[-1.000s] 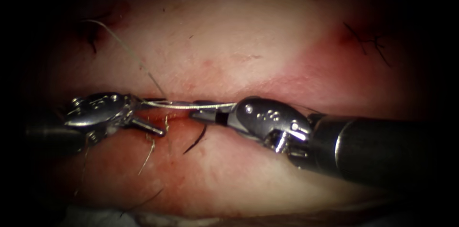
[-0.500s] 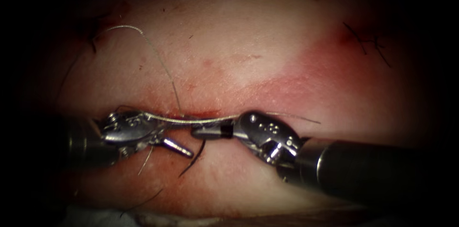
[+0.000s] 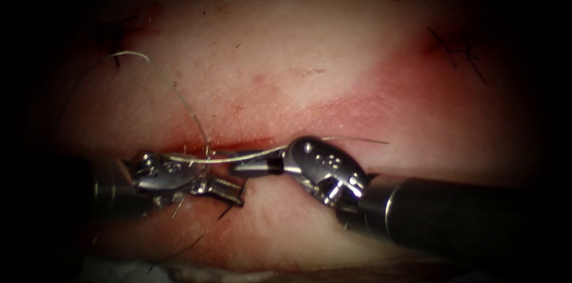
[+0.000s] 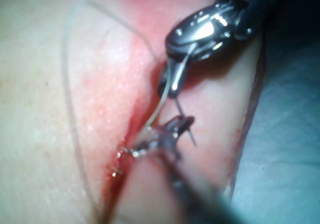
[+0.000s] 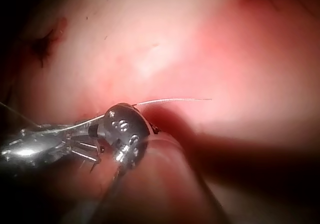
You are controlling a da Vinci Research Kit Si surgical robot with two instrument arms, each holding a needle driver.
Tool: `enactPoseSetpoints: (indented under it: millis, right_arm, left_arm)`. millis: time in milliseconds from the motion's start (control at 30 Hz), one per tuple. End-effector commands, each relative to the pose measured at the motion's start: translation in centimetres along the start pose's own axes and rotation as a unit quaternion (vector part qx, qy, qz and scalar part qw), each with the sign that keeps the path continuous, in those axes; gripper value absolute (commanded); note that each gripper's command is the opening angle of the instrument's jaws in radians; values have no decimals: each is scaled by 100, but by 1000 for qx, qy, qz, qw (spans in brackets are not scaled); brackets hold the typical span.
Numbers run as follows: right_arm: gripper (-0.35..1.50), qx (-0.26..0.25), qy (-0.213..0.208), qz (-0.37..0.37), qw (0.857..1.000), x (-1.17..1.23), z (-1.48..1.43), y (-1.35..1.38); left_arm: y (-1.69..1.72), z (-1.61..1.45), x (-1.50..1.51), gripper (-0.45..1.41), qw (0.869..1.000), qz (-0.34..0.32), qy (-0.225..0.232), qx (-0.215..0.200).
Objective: Wound Closure
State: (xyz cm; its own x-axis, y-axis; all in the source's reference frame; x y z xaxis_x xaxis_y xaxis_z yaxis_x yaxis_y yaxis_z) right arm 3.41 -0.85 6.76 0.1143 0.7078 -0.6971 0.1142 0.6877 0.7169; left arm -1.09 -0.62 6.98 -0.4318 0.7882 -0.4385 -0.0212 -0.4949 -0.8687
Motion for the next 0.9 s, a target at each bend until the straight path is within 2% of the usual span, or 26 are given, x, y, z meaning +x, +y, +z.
enactPoseSetpoints:
  millis: [33,100,233,267,300,333,367,400,500,533,600,700,733,900]
  right_arm:
    - [-35,2,-1,-2,1000,-9,9,0]
    - [-35,2,1,-2,1000,-8,9,1]
    - [-35,-17,3,-5,1000,-8,9,1]
    - [29,-41,6,-4,999,-6,7,1]
    - [68,-60,9,-2,998,-4,5,1]
    - [89,-75,11,0,997,-1,4,2]
    - [121,-107,17,5,994,6,0,3]
    - [130,-135,15,-9,991,15,-3,4]
    - [133,-191,-16,-54,980,34,-5,-1]
    - [133,-220,-29,-72,972,43,-2,-9]
    - [131,-247,-38,-100,963,57,11,-26]
    - [126,-283,-45,-133,949,80,29,-37]
    - [123,-294,-51,-151,942,84,37,-38]
    - [120,-317,-61,-173,931,77,55,-40]
  left_arm:
    - [-1,9,-6,-22,1000,0,2,-9]
    - [1,11,-6,-45,1000,3,0,-15]
    - [1,6,1,-45,1000,-7,-1,-20]
    - [1,3,6,-45,1000,-17,5,-8]
    - [2,0,9,-45,1000,-24,9,0]
    - [2,-1,11,-45,999,-28,13,5]
    - [2,-5,16,-45,999,-39,22,19]
    - [3,-6,18,-45,998,-45,28,32]
    - [5,-5,19,-45,994,-57,46,75]
    - [6,-5,19,-45,992,-69,54,93]
    - [6,-3,20,-40,987,-81,67,120]
    - [6,0,22,-35,981,-95,74,150]
    - [6,-1,23,-33,980,-99,76,156]
    - [7,-5,27,-30,975,-111,83,172]
